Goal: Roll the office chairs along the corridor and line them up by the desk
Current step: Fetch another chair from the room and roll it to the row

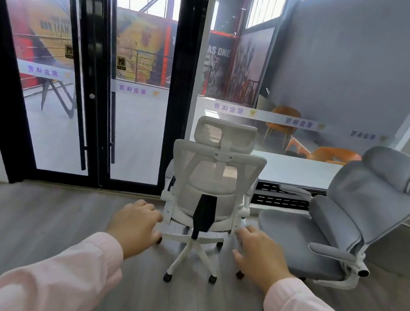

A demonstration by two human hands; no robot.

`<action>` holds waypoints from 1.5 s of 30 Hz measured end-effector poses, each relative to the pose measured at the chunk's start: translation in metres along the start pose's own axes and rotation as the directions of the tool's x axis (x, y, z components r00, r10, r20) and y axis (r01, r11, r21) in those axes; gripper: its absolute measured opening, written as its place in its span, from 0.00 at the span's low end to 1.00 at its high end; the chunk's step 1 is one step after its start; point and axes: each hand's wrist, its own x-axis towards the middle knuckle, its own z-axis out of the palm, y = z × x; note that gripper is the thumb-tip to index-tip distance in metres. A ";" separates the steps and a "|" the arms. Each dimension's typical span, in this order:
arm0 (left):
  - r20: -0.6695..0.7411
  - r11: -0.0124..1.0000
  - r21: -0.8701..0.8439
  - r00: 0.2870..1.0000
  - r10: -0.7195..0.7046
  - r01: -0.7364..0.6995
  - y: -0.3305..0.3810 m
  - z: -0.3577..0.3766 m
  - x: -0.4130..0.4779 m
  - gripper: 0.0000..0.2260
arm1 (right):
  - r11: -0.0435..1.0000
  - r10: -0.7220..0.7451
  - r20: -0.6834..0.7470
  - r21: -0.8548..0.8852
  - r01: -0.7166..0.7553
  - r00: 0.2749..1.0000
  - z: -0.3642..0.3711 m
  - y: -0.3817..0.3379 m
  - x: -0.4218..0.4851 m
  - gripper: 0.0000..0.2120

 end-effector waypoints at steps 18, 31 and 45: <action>-0.071 0.991 -0.112 0.995 0.065 -0.073 -0.094 0.084 0.433 0.24 | 0.987 0.151 0.043 -0.070 -0.147 0.988 0.036 0.088 0.379 0.20; -0.183 0.973 -0.150 0.972 0.150 -0.178 -0.125 0.158 0.545 0.18 | 0.983 0.153 0.025 -0.105 -0.149 0.988 0.074 0.106 0.512 0.34; -0.290 0.978 0.019 0.935 0.206 -0.209 -0.143 0.165 0.495 0.14 | 0.992 0.054 0.093 -0.122 -0.043 0.994 0.115 0.092 0.515 0.56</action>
